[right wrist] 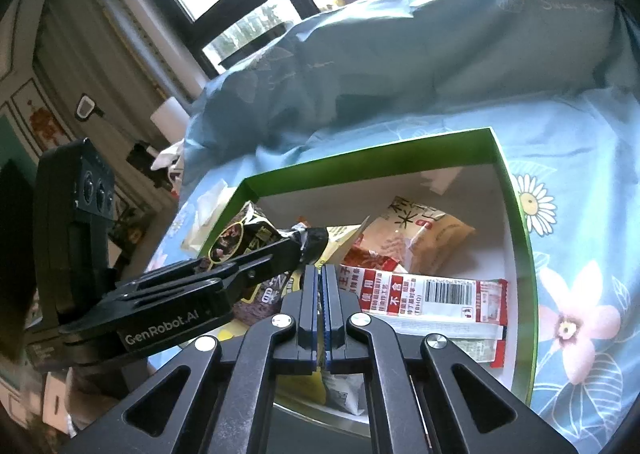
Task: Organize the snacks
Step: 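Lower the dark bag into the box and open the left gripper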
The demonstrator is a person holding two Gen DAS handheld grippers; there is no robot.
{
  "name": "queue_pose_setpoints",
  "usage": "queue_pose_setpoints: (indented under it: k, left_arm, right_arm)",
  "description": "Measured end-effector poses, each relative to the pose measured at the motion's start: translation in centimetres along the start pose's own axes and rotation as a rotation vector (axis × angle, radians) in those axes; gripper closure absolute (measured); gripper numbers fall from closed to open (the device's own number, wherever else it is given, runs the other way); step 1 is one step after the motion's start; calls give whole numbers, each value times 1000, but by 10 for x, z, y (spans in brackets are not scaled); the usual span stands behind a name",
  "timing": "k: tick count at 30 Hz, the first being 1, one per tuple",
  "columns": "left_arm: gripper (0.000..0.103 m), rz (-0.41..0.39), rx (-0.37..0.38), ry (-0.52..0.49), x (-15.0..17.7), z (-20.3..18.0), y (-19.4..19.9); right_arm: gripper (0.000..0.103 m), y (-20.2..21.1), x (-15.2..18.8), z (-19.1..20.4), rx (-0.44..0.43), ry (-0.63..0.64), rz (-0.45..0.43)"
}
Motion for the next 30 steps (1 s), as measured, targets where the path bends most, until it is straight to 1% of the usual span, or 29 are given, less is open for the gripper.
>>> queue_pose_setpoints:
  k: [4,9,14,16,18,19,25,28,30]
  left_arm:
    - [52,1,-3,2,0,0,1]
    - [46,2,-11,-1,0,-1,1]
    - [43,3,-18,-4,-1,-3,0]
    - [41,4,-24,-8,-1,-3,0]
    - [36,2,-28,-12,-1,-4,1]
    - [35,2,-30,-13,-2,-5,2]
    - [32,4,-52,-6,-1,-3,4]
    - [27,-1,-83,-7,-2,-3,9]
    - [22,-12,-105,-9,-3,-3,14]
  right_arm:
    - [101,1,1,2,23,8,-1]
    - [101,1,1,4,51,19,-2]
    - [100,1,0,5,62,23,0]
    - [100,0,0,6,72,26,-1]
    - [100,0,0,6,83,31,-3]
    - [100,0,1,7,91,32,-4]
    - [88,3,1,6,131,31,-14]
    - [79,6,1,7,172,40,-29]
    - [64,11,0,8,210,47,-48]
Point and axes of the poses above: each gripper's, at about its wrist camera, not at the fingertips, and y roughly against the way its jaws point, z to its left, x to its underside, the point moved 1 cm from there along -y, roughly the way its jaws point, and after that the axes turned 9 degrees about -y, right-handed, at the moved point
